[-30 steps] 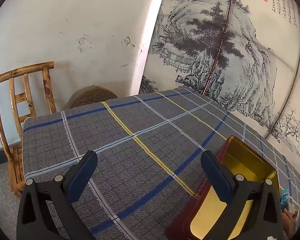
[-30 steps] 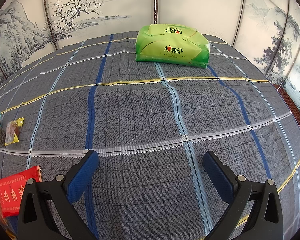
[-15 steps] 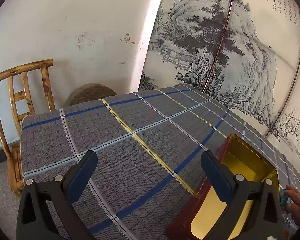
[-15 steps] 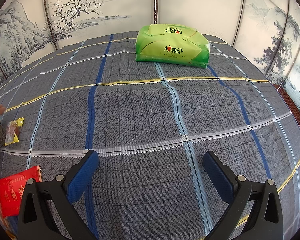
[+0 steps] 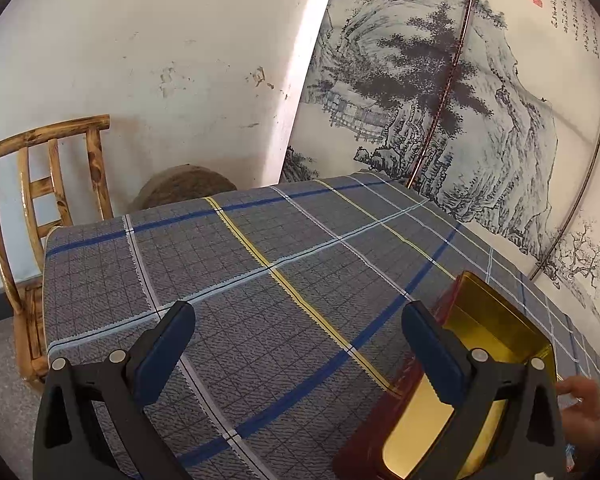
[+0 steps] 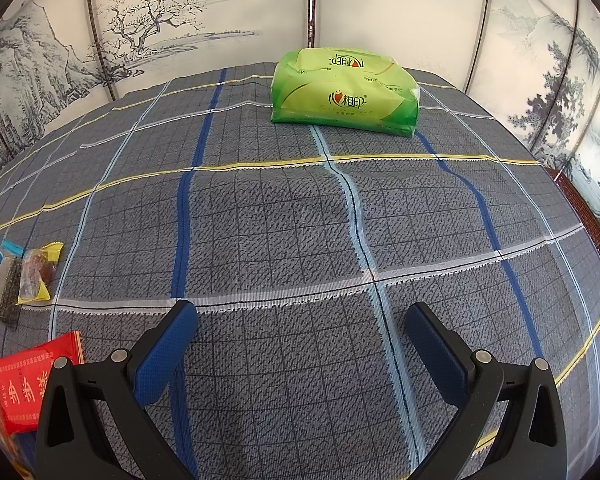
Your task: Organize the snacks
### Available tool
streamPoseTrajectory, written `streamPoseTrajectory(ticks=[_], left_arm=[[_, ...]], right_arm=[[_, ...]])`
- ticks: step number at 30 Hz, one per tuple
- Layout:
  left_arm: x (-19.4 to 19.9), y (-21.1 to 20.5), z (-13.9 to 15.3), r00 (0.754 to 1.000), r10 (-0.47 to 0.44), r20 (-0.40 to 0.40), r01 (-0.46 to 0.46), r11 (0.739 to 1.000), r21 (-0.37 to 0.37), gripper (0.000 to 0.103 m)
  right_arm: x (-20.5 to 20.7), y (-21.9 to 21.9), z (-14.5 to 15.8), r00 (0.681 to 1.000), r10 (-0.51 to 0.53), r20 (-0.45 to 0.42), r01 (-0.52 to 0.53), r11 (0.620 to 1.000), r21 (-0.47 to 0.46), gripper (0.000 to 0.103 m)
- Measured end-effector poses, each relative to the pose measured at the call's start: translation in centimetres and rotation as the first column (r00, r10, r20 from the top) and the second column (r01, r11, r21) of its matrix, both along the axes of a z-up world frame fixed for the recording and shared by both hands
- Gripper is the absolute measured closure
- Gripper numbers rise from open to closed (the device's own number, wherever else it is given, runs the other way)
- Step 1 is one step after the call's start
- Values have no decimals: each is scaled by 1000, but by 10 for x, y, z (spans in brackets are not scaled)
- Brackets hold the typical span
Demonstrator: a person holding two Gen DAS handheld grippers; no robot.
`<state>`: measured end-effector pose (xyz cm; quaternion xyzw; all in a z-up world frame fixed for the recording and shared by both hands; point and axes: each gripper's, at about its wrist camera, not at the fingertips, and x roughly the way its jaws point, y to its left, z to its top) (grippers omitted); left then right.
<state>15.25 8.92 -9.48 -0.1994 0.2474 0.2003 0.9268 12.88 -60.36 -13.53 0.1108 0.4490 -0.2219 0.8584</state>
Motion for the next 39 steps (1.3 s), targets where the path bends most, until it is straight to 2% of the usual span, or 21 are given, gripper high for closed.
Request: streamPoseTrajectory(ticks=[5,8,10,14,17,20,23,25,29,33,36,39], left_arm=[[-5,-2,4,1000,-5,25,5,1000,20,1],[-17,-13,12,998,-2,70,-4,996,91,1],[-23,-22,18,999,-9,46,2,989,148,1],[-52,-35,31,996,-70,50,61,983,172,1],[-71,-62,46,985,-164,58,153,975,161,1],[-83,-104,61,962,-268,56,254,948,190,1],[-94,-152,76,922,-384,42,364,900,238,0],[-102,-173,81,902,-429,33,405,873,272,0],[-115,-197,86,865,-502,29,469,827,311,0],[-112,-218,79,826,-562,-25,545,788,285,0],[-108,-235,75,810,-583,-60,573,768,284,0],[-109,-246,71,788,-610,-80,602,737,307,0]], right_arm=[[0,0,0,1000,0,0,0,1000,0,0],[0,0,0,1000,0,0,0,1000,0,0],[0,0,0,1000,0,0,0,1000,0,0],[0,0,0,1000,0,0,0,1000,0,0],[0,0,0,1000,0,0,0,1000,0,0],[0,0,0,1000,0,0,0,1000,0,0],[0,0,0,1000,0,0,0,1000,0,0],[0,0,0,1000,0,0,0,1000,0,0],[0,0,0,1000,0,0,0,1000,0,0],[0,0,0,1000,0,0,0,1000,0,0],[0,0,0,1000,0,0,0,1000,0,0],[0,0,0,1000,0,0,0,1000,0,0]])
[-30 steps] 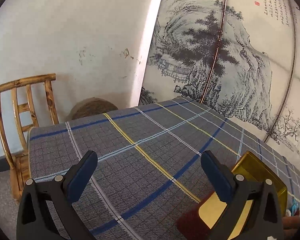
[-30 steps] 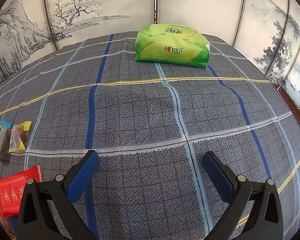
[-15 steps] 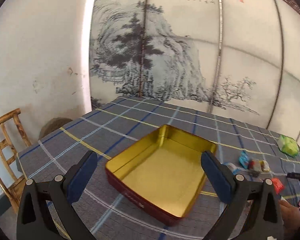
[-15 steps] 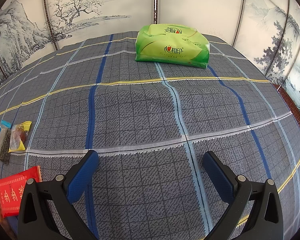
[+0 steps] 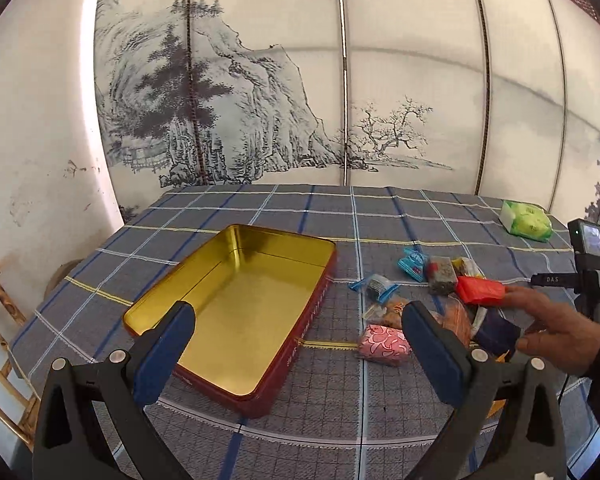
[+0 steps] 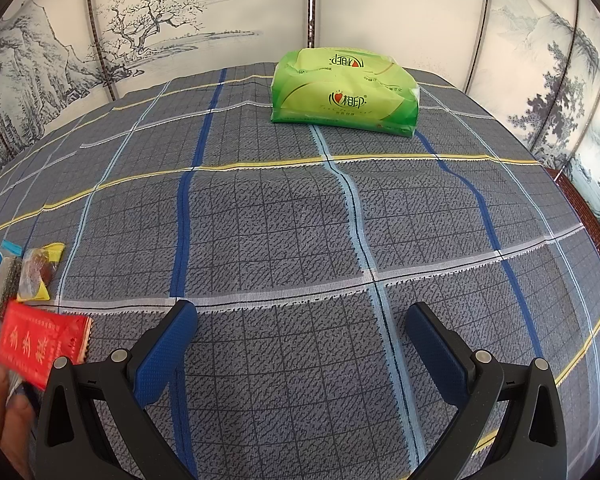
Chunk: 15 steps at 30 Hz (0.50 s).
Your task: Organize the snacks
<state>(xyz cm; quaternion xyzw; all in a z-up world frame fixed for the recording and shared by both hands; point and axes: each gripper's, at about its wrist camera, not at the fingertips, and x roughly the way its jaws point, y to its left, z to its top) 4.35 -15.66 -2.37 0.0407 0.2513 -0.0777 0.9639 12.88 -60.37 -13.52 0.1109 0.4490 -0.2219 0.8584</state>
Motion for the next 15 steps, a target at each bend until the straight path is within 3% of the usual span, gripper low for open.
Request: streamPoseTrajectory(ticks=[7,12,15], left_arm=[[-3,-28,-16,987,-163,-14,163,986,38,0],[-5,-61,-34,950,-291,-111,298,953,50,0],[-15,-76,-41,929,-349,-126,361,928,90,0]], right_arm=[[0,0,0,1000,0,0,0,1000,0,0],[0,0,0,1000,-6,0,6,1000,0,0],[5,0,1,1000,-13,1,13,1000,2,0]])
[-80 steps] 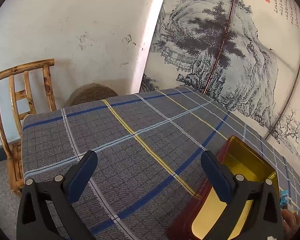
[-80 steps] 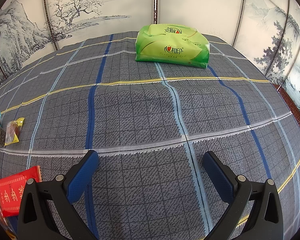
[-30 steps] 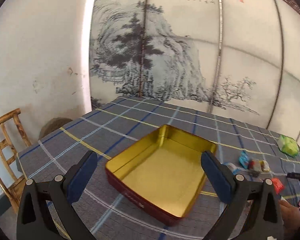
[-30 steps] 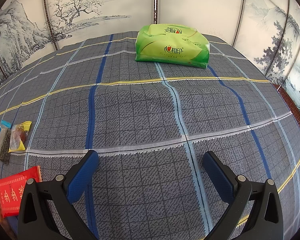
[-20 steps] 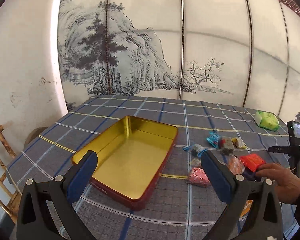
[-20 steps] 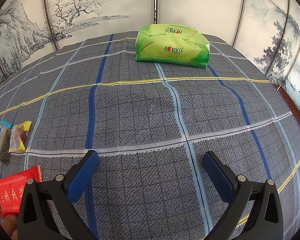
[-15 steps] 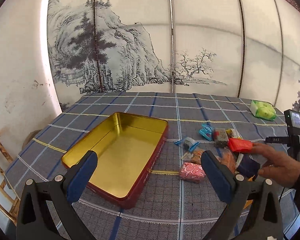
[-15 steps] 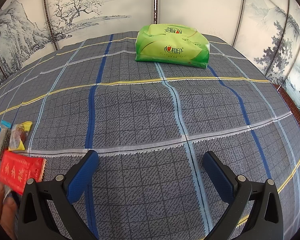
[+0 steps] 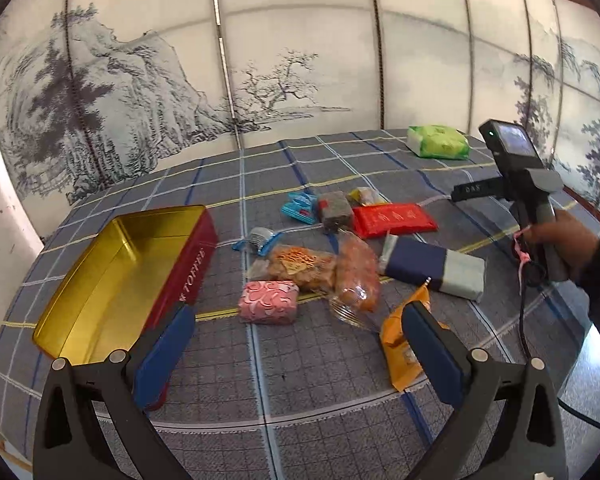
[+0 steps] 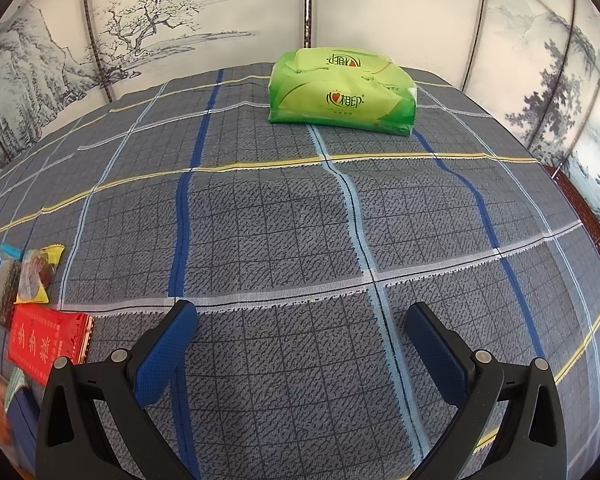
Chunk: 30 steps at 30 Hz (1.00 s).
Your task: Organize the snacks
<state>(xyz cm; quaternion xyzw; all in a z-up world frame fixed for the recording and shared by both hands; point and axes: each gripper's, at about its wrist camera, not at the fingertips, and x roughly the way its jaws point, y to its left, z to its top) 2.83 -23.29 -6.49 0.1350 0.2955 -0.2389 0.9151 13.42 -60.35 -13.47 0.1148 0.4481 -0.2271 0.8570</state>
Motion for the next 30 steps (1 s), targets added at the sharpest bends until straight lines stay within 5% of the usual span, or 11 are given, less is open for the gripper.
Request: streamPoseTrajectory(ticks=[6,16,23,27,30], left_arm=[[-5,-24,-8,985,-167,-37,168,985,38,0],[-1,-74,-24,906,-391,-164,404,913,57,0],[13,-90,-35,872,-436,-220,472,870,144,1],[20,-91,-37,878,-427,-213,465,867,179,2],[22,-88,-35,901,-393,-184,423,891,166,2]], right_arm=[[-19,17,0,1000,17,3,-17,1000,18,0],[-128,30,14,959,-92,267,66,992,104,0],[-126,37,14,975,-61,214,45,996,80,0],[-125,36,13,978,-61,201,45,996,81,0],[-123,36,12,981,-62,184,48,996,80,0]])
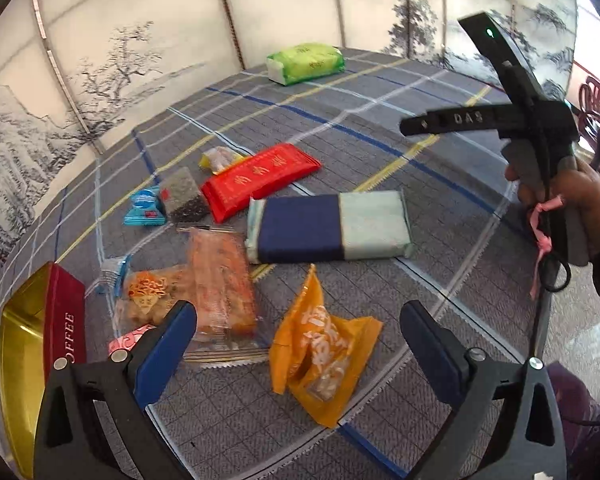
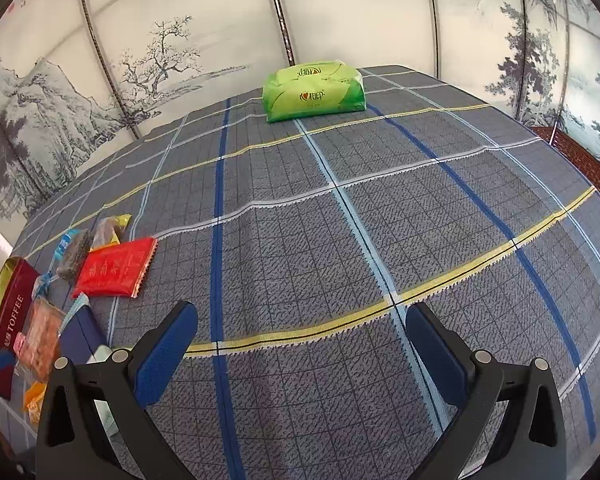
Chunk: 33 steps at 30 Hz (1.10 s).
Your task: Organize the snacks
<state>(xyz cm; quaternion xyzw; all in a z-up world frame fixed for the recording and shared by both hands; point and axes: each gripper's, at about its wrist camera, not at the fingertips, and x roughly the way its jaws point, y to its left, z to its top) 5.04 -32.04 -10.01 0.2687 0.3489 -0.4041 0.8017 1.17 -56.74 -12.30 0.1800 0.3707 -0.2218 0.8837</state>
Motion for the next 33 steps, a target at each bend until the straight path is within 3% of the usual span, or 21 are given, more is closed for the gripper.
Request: streamPoseTrajectory(ticks=[6,11,16,33], left_arm=[[4,6,13,989,135,69,-130,989,-63,2],[13,14,20,980,199,16,-196,975,-103,1],[15,19,23,969,244,29,-240,964,-112,1],[8,16,21,967,243,81,-237,969,-74,1]], right_arm=[[7,2,0,999,-7,-40,7,1000,9,0],[7,5,0,999,-12,-49,11,1000,-12,0],[6,6,0,999,-14,-52,13,1000,-17,0],[6,6,0,998,-17,-55,16,1000,-15,0]])
